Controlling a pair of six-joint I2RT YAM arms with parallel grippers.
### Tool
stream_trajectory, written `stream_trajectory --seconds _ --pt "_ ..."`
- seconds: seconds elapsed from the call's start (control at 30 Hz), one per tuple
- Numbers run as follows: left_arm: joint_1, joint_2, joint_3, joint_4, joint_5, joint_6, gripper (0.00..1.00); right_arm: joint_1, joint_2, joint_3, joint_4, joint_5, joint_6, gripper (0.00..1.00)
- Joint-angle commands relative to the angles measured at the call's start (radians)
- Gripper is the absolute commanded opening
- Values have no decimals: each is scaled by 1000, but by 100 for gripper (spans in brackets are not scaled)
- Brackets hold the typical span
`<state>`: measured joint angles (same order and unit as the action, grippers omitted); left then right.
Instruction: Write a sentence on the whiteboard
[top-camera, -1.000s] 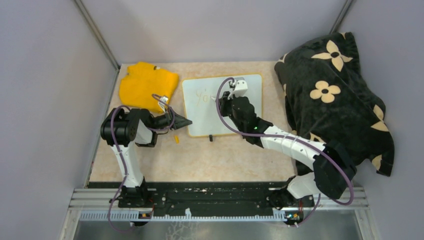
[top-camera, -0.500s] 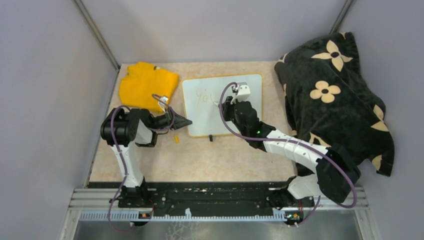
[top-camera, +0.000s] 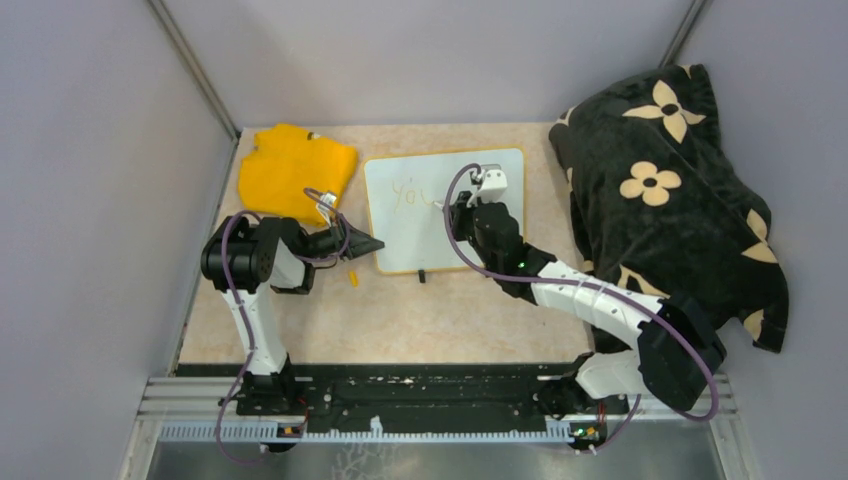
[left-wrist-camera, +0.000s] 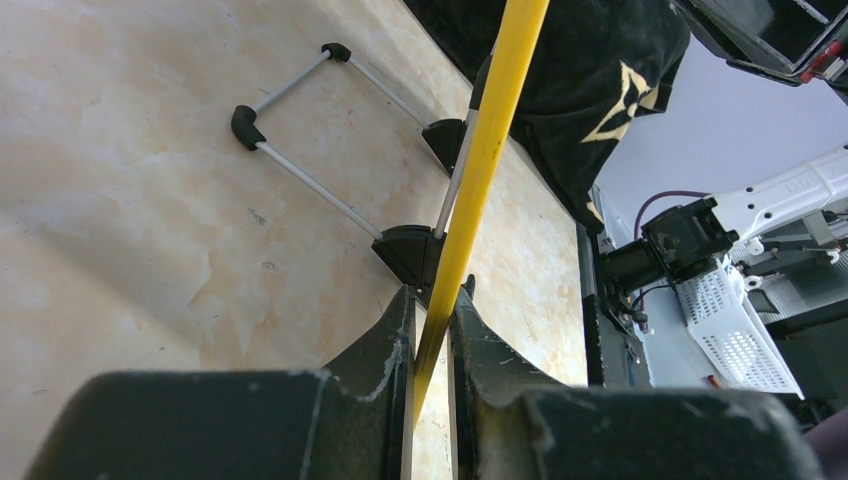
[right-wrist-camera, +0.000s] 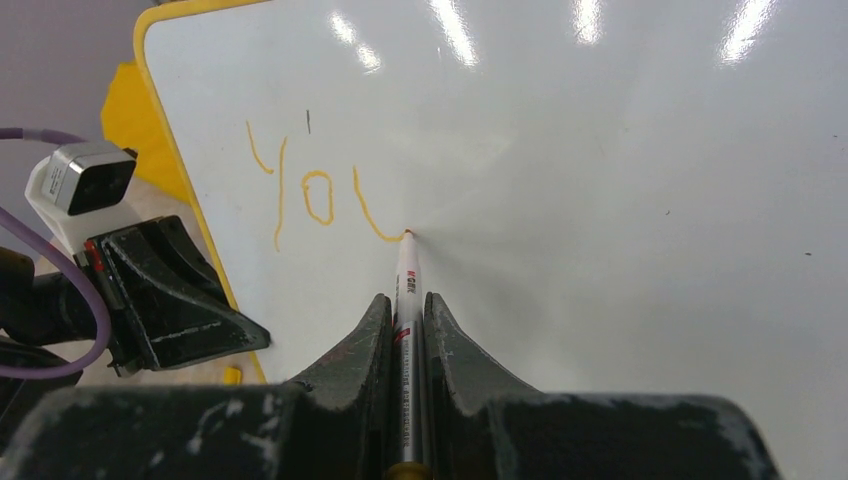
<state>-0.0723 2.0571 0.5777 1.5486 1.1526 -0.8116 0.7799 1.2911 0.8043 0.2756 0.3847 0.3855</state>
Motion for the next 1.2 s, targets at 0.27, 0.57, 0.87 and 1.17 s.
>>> stream_trajectory --seconds 0.27,0.57,0.87,1.17 --pt "-3 32 2 242 -16 -5 0 -32 13 85 22 20 -25 0" --pt "-3 34 2 242 -15 -5 0 -35 46 129 27 16 -31 0" --pt "-3 35 3 243 -15 -6 0 -42 49 149 25 1 -30 0" --pt "-3 35 2 242 -16 -6 0 -41 -110 56 18 -3 -14 0"
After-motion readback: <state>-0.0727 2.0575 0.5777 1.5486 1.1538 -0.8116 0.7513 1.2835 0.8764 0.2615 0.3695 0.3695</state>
